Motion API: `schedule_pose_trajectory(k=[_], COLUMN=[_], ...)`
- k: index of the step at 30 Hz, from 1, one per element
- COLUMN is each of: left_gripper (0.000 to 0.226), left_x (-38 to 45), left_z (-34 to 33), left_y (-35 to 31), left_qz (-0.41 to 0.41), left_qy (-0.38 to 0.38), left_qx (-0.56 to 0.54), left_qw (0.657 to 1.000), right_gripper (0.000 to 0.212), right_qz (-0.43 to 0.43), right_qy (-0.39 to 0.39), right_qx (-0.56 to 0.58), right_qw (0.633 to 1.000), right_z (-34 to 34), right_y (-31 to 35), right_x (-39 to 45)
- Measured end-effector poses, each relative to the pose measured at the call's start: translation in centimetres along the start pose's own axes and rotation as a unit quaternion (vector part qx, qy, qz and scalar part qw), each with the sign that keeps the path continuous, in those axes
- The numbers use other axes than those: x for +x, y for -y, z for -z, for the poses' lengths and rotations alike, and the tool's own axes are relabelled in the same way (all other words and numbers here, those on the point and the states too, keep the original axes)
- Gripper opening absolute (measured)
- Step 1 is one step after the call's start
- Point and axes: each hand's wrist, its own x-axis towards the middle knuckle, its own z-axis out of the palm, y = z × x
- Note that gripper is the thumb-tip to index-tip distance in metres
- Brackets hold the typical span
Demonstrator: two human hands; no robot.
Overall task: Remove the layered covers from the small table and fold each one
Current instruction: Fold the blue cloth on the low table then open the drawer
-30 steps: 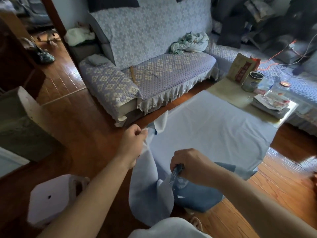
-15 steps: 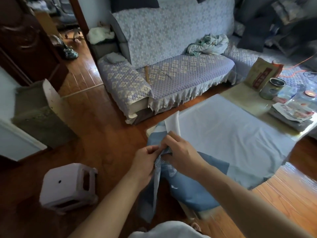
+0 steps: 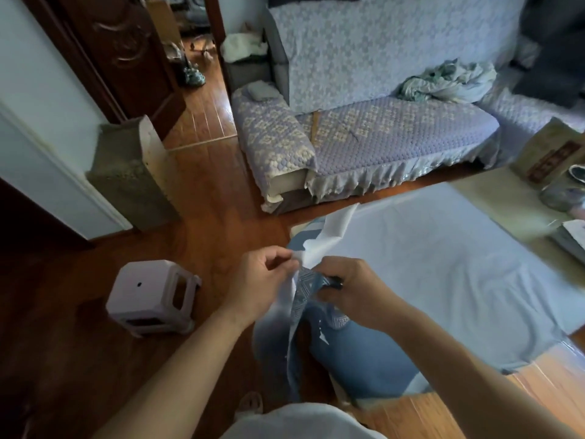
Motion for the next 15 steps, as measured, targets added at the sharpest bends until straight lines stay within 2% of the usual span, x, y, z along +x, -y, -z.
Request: schedule_pose_trajectory(k=[3,5,6,8,9,12,14,15], left_gripper=[0.015,0.013,0.011,0.013,0.013,0.01,0.011,0.012], left_x=[-0.2,-0.4,-0.5,-0.8,-0.9,-1.0,-0.9,-0.9], left_z=[-0.5,-1.0,-1.3,-2.1,-2.5,-3.4,-3.8,-3.9], left_y=[-0.5,-0.6,-0.5,-0.6,-0.6,-0.7,-0.9,-0.9], left_qz=[0.035,0.062,0.07,0.08,0.086,0.106,0.12,0.127], left_qy=[-0.009,-0.001,0.012,0.04,0.048,0.045,0.048,0.051], left_qx=[-0.069,-0.091,-0.099,-0.136,-0.158,-0.194,-0.198,-0.199], left_qw=[0.997,0.994,0.993,0.987,0.983,0.974,0.972,0.97], right_gripper=[0.019,0.009,0.012,0.036,0.037,0.012,0.009,0.016], right_qz=[0.013,0.0,-0.011,-0.036,-0.05,-0.077,-0.078,-0.07], right_qy=[0.056,0.062,0.049,0.022,0.011,0.002,-0.001,-0.003], right_qx=[0.064,0.096,0.104,0.104,0.104,0.136,0.154,0.154], right_qw=[0.996,0.993,0.993,0.994,0.993,0.988,0.985,0.985], right_z=[0.4,0.5,0.6,0.9,1.2,2.0,2.3,2.4], right_y=[-0.2,-0.1,-0.2,-0.3,-0.5,-0.5,-0.4,-0.2], right_x=[-0.1,-0.2,-0.2,-0.1,-0.1,0.0,0.0,0.0])
